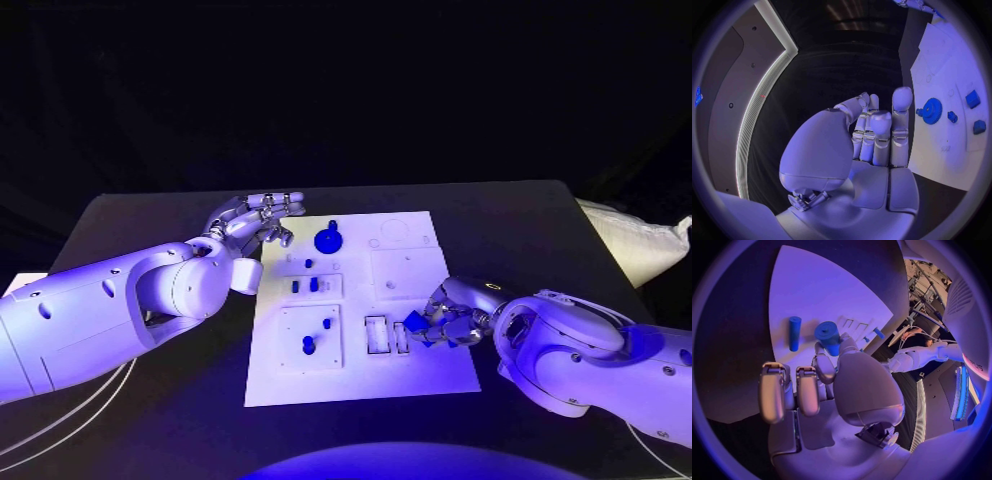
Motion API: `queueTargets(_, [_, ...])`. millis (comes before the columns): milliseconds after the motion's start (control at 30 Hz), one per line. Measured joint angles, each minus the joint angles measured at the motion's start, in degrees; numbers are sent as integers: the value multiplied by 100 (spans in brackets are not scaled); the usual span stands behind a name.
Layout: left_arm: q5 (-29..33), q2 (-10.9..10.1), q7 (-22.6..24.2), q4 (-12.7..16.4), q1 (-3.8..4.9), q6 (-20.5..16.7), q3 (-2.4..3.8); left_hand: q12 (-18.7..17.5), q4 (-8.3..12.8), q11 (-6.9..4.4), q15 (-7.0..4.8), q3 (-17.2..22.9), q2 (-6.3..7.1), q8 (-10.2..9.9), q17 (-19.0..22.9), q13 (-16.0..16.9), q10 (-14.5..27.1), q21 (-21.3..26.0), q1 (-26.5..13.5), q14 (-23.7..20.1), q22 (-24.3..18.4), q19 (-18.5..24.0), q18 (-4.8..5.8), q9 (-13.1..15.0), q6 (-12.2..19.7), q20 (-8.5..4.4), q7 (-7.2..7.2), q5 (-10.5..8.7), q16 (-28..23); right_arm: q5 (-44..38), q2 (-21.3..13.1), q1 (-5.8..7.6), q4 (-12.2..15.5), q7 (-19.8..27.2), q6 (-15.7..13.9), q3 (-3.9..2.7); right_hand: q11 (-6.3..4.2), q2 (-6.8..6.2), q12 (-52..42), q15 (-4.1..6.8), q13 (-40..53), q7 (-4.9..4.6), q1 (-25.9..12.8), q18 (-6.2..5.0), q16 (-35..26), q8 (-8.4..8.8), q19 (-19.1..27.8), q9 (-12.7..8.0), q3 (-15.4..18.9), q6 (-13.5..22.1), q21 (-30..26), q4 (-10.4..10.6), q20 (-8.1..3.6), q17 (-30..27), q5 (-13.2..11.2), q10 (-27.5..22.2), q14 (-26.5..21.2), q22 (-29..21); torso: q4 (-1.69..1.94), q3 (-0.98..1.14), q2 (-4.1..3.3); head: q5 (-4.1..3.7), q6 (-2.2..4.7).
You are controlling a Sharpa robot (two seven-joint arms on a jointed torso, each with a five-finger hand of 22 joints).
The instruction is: Assemble the parts on the task board
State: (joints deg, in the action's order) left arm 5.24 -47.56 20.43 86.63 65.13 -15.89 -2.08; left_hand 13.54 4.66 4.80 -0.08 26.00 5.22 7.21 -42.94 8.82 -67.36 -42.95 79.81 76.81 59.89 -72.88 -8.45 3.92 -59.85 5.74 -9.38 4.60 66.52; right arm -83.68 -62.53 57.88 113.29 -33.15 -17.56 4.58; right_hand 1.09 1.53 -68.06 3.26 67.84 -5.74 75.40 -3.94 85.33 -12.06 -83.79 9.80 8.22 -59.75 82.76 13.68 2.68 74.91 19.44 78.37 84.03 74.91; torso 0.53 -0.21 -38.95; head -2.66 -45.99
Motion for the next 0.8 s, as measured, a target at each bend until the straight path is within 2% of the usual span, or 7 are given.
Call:
queueTargets(133, [-3, 5, 0, -4, 0, 4, 0, 23, 0, 0, 0, 0, -17, 0, 0, 5, 0, 0, 17, 0, 0, 0, 0, 0, 0, 0, 0, 0, 0, 241, -19, 49, 131, 27, -249, -27, -2, 38, 0, 0, 27, -5, -22, 0, 0, -1, 0, 42, 65, 6, 0, 65, 0, 0, 224, 2, 0, 0, 0, -2, 0, 8, 5])
queueTargets(233, [-5, 7, -2, -4, 0, 8, 0, 23, 0, 0, 0, 0, -17, 0, 0, 6, 0, 0, 17, 0, 0, 0, -1, 0, 0, 0, 0, 0, 0, 389, 14, 61, 164, 44, -332, -29, -10, 73, 68, 0, 33, 2, -62, 0, 0, -15, 0, 75, 163, -2, 0, 163, 0, -1, 432, 10, 0, 0, 1, -2, 0, 14, 10])
queueTargets(300, [-6, 8, -4, -4, 0, 10, 2, 23, 0, 0, 0, 0, -17, 0, 0, 6, 0, 0, 17, 0, 0, 0, 0, 0, 0, 0, 0, 0, 0, 484, 57, 65, 170, 54, -366, -29, -12, 83, 68, 0, 25, 2, -113, 0, 0, -36, 0, 85, 199, -2, 0, 198, 0, -1, 488, 12, 0, -1, 4, -5, 0, 14, 18])
queueTargets(500, [-8, 7, -8, -2, -1, 15, 1, 23, 0, 0, 0, 0, -17, 0, 0, 5, 0, 0, 17, 0, 0, 0, 0, 0, 0, 0, 0, 0, 0, 677, 255, 72, 148, 69, -366, -32, -41, 50, 74, 0, 36, 29, -256, 0, 0, -68, 0, 125, 269, -29, 0, 269, 0, 4, 498, 41, 0, -1, 5, -9, 0, 37, 22])
queueTargets(633, [-9, 9, -10, -1, -1, 18, -1, 23, 0, 0, 0, 0, -17, 0, 0, 5, 0, 0, 17, 0, 0, 0, 0, 0, 0, 0, 0, 0, 0, 757, 397, 71, 111, 74, -318, -33, -52, 106, 99, 0, 55, 74, -370, 0, 0, -124, 0, 159, 303, -74, 0, 298, 0, 4, 509, 52, 0, -1, 7, -9, -1, 53, 25])
queueTargets(800, [-11, 11, -14, 0, -1, 22, -1, 23, 0, 0, 0, 0, -17, 0, 0, 5, 0, 0, 17, 0, 0, 0, 0, 0, 0, 0, 0, 0, 0, 828, 529, 65, 44, 76, -222, -33, -52, 144, 139, 0, 49, 84, -453, 0, 0, -132, 0, 205, 331, -85, 0, 300, 0, 3, 509, 53, 0, -1, 6, -10, 0, 69, 8])
